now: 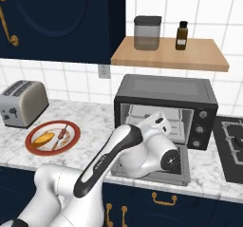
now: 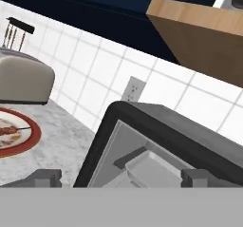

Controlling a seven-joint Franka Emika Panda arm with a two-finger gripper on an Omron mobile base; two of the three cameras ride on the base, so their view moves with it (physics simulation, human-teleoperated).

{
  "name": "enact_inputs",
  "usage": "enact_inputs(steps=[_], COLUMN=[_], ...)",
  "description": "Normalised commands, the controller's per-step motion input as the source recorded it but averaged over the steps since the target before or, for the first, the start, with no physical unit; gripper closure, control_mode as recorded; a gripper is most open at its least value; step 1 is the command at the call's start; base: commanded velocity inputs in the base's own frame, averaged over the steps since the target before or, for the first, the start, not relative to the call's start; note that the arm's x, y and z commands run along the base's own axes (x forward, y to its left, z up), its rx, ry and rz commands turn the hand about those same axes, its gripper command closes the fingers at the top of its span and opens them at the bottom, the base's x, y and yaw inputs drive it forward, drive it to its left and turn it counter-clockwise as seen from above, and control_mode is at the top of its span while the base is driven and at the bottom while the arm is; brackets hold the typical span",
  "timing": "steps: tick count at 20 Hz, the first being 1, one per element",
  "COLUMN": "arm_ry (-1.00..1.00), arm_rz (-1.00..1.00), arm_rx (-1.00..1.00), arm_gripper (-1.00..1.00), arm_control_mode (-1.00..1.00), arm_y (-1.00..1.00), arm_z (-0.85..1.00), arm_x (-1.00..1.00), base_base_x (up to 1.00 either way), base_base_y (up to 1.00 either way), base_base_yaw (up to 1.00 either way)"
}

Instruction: Pick up the kebab skewer and baguette bread, and place them inside the toaster oven. Close the toaster oven door and start by setting the timer.

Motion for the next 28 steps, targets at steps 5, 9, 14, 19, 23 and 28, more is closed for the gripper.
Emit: enact_inputs(steps=[5,9,14,19,23,28], arm_ry=[-0.01,-0.03,-0.06,-0.01,0.00,-0.03], arm_rz=[0.00,0.00,0.00,0.00,0.00,0.00], arm_rx=[0.00,0.00,0.00,0.00,0.00,0.00], arm_gripper=[-1.00,-1.00,-1.00,-1.00,-1.00,-1.00], arm_control_mode=[-1.00,-1.00,-1.00,-1.00,-1.00,-1.00], arm_y=[-0.25,-0.12,-0.03,-0.08,-0.14,-0.19], arm_z=[-0.38,-0.41,-0.08,-0.15,-0.21,-0.19], arm_x=[0.16,0.39,0.61,0.53,0.39,0.34], base_base_x=[0.00,0.00,0.00,0.00,0.00,0.00], base_base_y=[0.00,0.00,0.00,0.00,0.00,0.00], base_base_yaw=[0.00,0.00,0.00,0.00,0.00,0.00])
